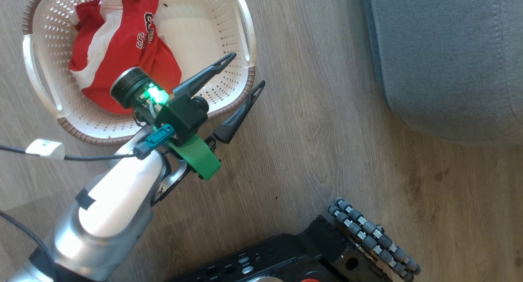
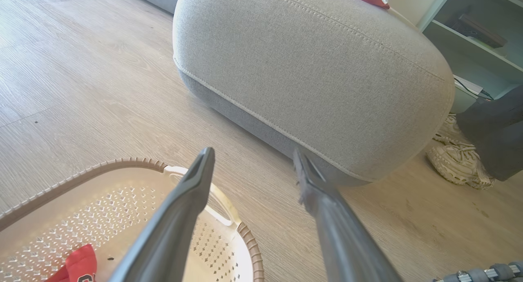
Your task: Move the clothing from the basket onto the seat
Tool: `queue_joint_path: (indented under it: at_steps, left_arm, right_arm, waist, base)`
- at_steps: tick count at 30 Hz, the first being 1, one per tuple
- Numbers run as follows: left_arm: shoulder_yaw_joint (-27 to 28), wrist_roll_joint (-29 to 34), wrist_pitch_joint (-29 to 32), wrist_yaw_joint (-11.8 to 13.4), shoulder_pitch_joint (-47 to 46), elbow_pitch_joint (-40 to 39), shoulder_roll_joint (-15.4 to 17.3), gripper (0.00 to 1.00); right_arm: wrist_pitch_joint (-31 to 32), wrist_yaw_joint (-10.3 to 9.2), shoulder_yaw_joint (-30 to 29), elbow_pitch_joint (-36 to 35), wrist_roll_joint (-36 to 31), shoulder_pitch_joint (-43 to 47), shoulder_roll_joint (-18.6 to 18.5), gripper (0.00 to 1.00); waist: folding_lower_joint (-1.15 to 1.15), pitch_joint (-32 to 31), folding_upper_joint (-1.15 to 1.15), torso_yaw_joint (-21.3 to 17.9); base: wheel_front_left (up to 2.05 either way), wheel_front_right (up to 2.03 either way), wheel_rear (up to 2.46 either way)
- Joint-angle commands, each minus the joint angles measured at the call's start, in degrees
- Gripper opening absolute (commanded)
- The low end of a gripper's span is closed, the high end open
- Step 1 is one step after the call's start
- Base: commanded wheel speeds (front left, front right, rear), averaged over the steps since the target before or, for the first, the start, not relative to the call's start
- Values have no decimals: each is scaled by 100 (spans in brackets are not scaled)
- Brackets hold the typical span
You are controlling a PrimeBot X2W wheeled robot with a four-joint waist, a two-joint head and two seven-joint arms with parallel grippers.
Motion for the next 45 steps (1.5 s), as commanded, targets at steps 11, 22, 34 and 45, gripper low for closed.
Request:
queue_joint_path:
  at_steps: [11,22,34,45]
  left_arm:
    - [297,-16,-28,-9,30,-69,-50,100]
    - [619,-56,-28,-9,197,43,-378,100]
    - [1308,-44,-28,-9,679,223,-837,100]
    - [2245,178,-28,-9,1125,451,-1167,100]
  right_arm:
    - [-171,-2,847,-267,456,1091,260,100]
    - [-172,-2,1823,-1359,1668,2592,208,100]
    - [-173,-2,2847,-2953,2145,3565,611,100]
    - [-173,-2,3593,-3598,2178,3918,1017,100]
  waist:
    - [-1,-359,0,-79]
    - [-1,-940,0,214]
    - [-1,-1876,0,922]
    - [-1,-2563,0,1575]
  base:
    - [0,0,0]
    - [0,0,0]
    - [0,0,0]
    - [0,0,0]
